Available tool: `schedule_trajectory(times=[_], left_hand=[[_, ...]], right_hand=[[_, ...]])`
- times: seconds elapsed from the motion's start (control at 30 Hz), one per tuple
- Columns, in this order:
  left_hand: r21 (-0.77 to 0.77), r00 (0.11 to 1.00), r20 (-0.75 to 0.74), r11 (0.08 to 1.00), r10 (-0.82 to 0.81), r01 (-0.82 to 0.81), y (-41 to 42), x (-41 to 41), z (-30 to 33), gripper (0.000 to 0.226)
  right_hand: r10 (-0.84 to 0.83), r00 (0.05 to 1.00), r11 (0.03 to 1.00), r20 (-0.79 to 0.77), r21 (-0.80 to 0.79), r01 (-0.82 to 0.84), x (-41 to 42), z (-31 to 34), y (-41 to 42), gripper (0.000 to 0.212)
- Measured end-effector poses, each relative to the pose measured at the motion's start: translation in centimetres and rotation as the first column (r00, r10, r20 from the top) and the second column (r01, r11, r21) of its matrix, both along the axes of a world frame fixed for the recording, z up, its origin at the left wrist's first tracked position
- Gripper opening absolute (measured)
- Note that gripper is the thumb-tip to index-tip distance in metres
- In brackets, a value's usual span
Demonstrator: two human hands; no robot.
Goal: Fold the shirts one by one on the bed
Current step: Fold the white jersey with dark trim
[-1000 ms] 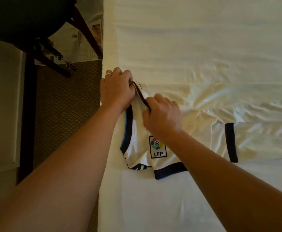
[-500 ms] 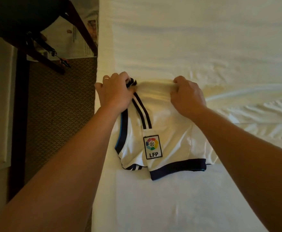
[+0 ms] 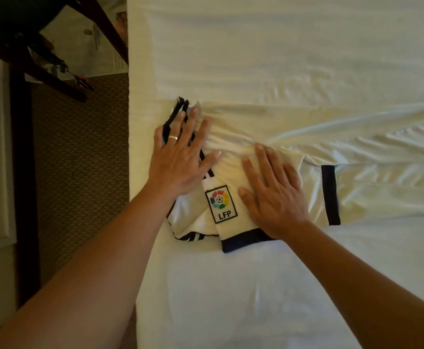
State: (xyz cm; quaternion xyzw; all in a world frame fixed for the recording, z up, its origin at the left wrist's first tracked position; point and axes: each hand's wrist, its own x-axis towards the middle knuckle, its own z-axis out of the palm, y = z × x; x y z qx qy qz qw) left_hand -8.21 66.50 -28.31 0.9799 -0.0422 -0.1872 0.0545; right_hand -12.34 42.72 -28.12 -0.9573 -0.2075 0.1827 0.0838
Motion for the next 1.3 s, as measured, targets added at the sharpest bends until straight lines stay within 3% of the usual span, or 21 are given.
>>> schedule_trajectory(times=[0.13, 0.23, 0.3, 0.37, 0.4, 0.43, 0.5, 0.6, 0.7, 0.8, 0.93, 1.03, 1.13, 1.2, 1.3], left_hand=[[0.019, 0.998, -0.068, 1.0, -0.005, 0.007, 0.0, 0.7, 0.1, 0.076], [0.011, 1.0, -0.009, 1.0, 0.019, -0.019, -0.8, 0.3, 0.8, 0.074], [-0.027, 0.993, 0.113, 0.999, 0.044, -0.041, -1.5, -0.2, 1.8, 0.063], [-0.045, 0.975, 0.223, 0.999, 0.021, -0.011, -1.8, -0.9, 2.5, 0.047], [-0.041, 0.966, 0.259, 0.999, -0.012, 0.024, -1.7, -1.3, 2.7, 0.04], [-0.035, 0.962, 0.271, 0.998, -0.042, 0.053, -1.6, -1.6, 2.7, 0.035], [-0.025, 0.973, 0.222, 0.997, -0.061, 0.069, -1.1, -1.9, 2.8, 0.033], [-0.034, 0.997, 0.071, 0.999, -0.027, 0.03, -0.8, -1.6, 3.2, 0.044], [-0.041, 0.999, -0.033, 0.999, -0.011, 0.01, -0.9, -0.9, 3.7, 0.053], [-0.033, 0.997, -0.078, 0.999, -0.012, 0.009, -1.0, -0.3, 4.2, 0.056], [-0.042, 0.996, -0.085, 0.999, 0.012, -0.015, -1.3, 0.6, 5.0, 0.048], [-0.081, 0.997, -0.035, 0.994, 0.072, -0.075, -1.7, 1.1, 5.6, 0.038], [-0.137, 0.992, -0.014, 0.983, 0.125, -0.125, -1.7, 1.9, 5.8, 0.036], [-0.174, 0.982, -0.014, 0.967, 0.186, -0.186, -1.7, 2.5, 5.9, 0.037], [-0.116, 0.974, -0.027, 0.967, 0.224, -0.225, -1.9, 3.5, 6.0, 0.046]], right_hand=[[0.016, 0.996, 0.999, -0.088, -0.05, -0.021, 0.4, -0.2, 0.1, 0.069], [-0.031, 0.996, 0.999, -0.086, -0.047, 0.027, 0.2, 1.0, 0.5, 0.068], [-0.034, 0.999, 0.999, 0.019, 0.027, 0.034, -0.5, 2.5, 1.0, 0.056], [0.012, 0.991, 0.979, 0.134, 0.202, -0.039, -1.8, 3.4, 1.8, 0.034], [0.046, 0.992, 0.959, 0.114, 0.272, -0.076, -2.5, 4.0, 2.3, 0.029], [0.088, 0.995, 0.954, 0.054, 0.284, -0.1, -3.2, 4.4, 2.8, 0.029], [0.134, 0.986, 0.98, -0.1, 0.159, -0.117, -4.2, 4.8, 3.5, 0.041], [0.078, 0.981, 0.997, -0.179, -0.014, -0.082, -4.7, 5.0, 4.0, 0.059], [0.095, 0.961, 0.995, -0.261, -0.013, -0.101, -4.1, 5.5, 4.3, 0.046], [0.112, 0.872, 0.993, -0.476, 0.013, -0.12, -1.9, 6.6, 3.9, 0.026], [-0.039, 0.719, 0.979, -0.694, 0.119, 0.168, 2.0, 8.4, 2.0, 0.014], [-0.198, 0.729, 0.898, -0.655, 0.177, 0.402, 5.1, 9.0, 0.0, 0.015], [-0.411, 0.708, 0.735, -0.574, 0.251, 0.63, 8.7, 9.5, -2.2, 0.017], [-0.497, 0.699, 0.663, -0.514, 0.295, 0.688, 10.9, 9.6, -3.6, 0.019], [-0.565, 0.69, 0.636, -0.452, 0.293, 0.713, 13.4, 8.9, -4.7, 0.018]])
